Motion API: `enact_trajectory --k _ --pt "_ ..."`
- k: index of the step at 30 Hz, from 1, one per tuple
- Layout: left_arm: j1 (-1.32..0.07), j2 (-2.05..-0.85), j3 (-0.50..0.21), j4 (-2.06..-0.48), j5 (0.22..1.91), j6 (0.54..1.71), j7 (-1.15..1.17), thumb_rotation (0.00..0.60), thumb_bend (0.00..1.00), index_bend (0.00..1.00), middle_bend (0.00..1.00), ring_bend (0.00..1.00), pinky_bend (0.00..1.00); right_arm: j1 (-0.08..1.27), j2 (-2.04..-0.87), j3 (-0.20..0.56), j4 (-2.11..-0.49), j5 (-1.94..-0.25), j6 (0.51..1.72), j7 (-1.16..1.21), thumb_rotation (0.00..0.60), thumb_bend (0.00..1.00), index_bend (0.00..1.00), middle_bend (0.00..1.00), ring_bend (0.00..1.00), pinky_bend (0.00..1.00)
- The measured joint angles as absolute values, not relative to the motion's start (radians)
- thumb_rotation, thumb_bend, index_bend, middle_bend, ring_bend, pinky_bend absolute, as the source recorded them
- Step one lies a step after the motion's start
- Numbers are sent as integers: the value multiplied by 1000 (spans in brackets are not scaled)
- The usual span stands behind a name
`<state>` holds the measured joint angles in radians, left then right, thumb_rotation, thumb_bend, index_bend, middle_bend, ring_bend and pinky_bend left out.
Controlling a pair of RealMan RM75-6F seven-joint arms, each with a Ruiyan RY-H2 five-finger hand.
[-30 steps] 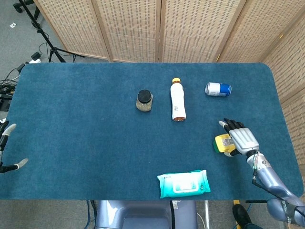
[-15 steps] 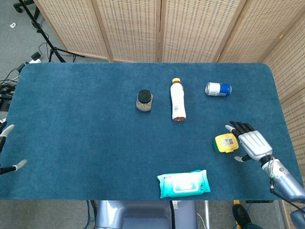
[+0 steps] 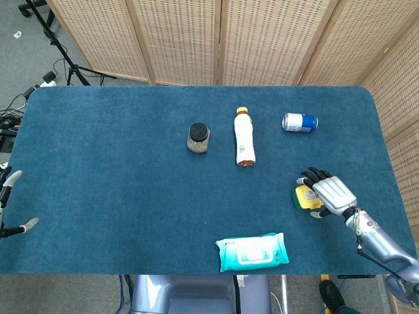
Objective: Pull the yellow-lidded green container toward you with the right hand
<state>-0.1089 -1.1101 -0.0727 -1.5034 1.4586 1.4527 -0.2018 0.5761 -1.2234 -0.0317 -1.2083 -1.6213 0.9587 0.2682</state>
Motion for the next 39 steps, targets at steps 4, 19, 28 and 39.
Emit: enact_trajectory --k 4,19,28,39 --pt "-111 -1114 -74 -1503 1455 1450 -194 600 0 0 0 0 0 581 -1255 -32 -1169 -1630 972 280 600 180 283 253 185 246" --pt "-112 -1114 -74 -1504 1453 1448 -192 600 0 0 0 0 0 578 -1294 -38 -1115 -1638 1028 362 600 675 504 490 432 364" --pt "-113 -1114 -72 -1506 1454 1447 -190 600 0 0 0 0 0 619 -1113 -55 -1335 -1634 942 408 600 896 527 526 477 364" --pt "-115 -1110 -72 -1504 1451 1438 -196 600 0 0 0 0 0 835 -943 -94 -1519 -1578 402 538 600 1000 528 547 480 364"
